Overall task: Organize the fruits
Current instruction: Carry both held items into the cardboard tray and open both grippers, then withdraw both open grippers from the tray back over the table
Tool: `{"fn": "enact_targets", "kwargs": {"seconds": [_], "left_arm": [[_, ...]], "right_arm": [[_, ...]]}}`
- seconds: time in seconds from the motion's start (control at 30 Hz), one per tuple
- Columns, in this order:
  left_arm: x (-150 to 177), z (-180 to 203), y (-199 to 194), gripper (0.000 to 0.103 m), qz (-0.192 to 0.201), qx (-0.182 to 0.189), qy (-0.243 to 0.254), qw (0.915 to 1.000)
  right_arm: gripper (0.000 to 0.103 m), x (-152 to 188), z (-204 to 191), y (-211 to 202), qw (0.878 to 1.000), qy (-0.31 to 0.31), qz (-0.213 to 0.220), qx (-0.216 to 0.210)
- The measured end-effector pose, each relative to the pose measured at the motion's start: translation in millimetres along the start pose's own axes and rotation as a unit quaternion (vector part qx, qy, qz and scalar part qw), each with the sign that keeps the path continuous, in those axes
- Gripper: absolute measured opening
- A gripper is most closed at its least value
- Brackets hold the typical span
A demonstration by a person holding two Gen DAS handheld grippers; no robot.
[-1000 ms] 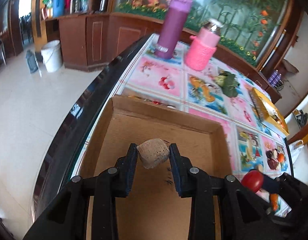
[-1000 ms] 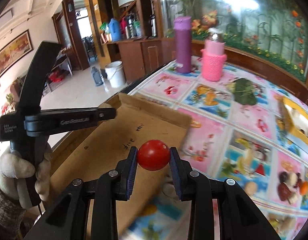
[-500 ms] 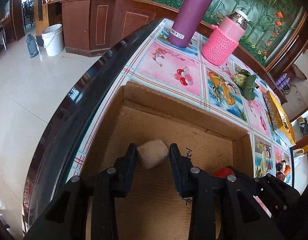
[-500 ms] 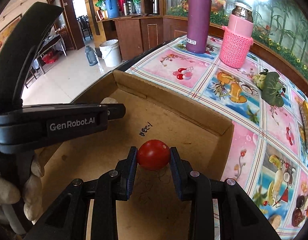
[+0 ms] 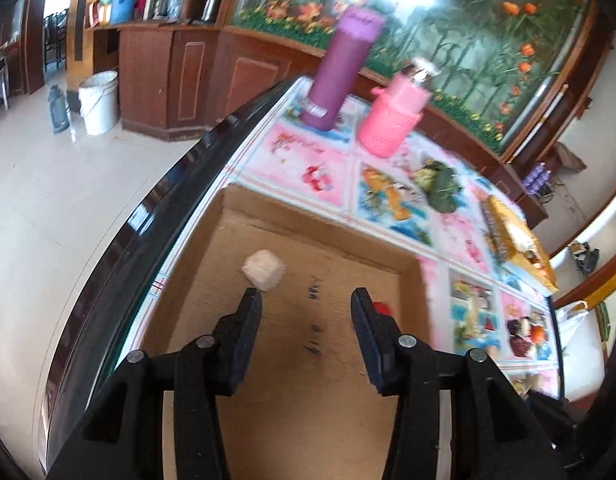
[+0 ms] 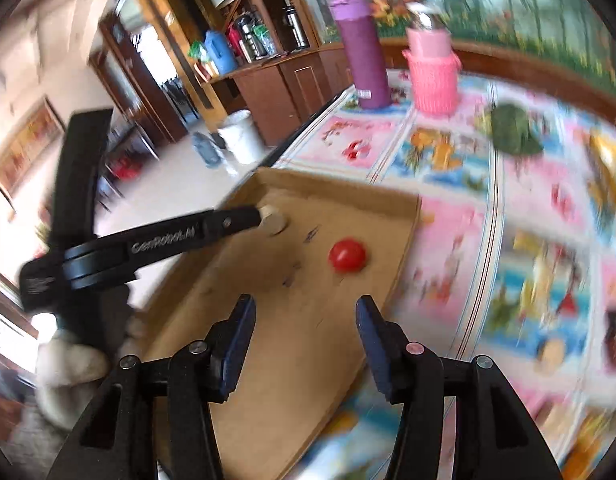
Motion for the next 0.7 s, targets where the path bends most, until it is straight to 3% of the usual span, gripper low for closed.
{"fn": "enact_targets", "kwargs": {"seconds": [0.13, 0.3, 0.43, 0.57, 0.7], "left_arm": [[7.4, 44.1, -43.4, 0.045, 0.032, 0.045, 0.027, 0.9981], [20.5, 100.7, -88.6, 0.045, 0.074, 0.08, 0.08, 0.9908], [29.0, 138.5, -120.1, 0.045, 0.102, 0.106, 0.111, 0.9828], [33.0, 157.7, -145.3, 0.045, 0.119, 0.122, 0.119, 0.9782], [37.5, 169.3, -166.6, 0.045, 0.133, 0.13, 0.131, 0.9738]], "right_arm": [[0.057, 34.6, 10.4, -50.1, 0.996, 0.072, -0.011, -0.051], [0.056, 66.0, 42.3, -105.8, 0.995, 0.095, 0.005, -0.016], [0.056, 84.0, 67.7, -149.2, 0.983, 0.17, 0.037, -0.051], [0.056, 96.5, 75.9, -185.2, 0.97, 0.218, 0.06, -0.087], [0.056, 106.2, 71.4, -203.4, 0.966, 0.228, 0.039, -0.117]]}}
Point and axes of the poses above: each gripper's, at about its wrist camera, not at the fingertips, and y roughly the way its jaws point, z to its right, x to its underside, the point moved 9 cm from there along y, roughly the way its jaws point, and after that the axes turned 5 degrees about x, right-handed, at the moved point
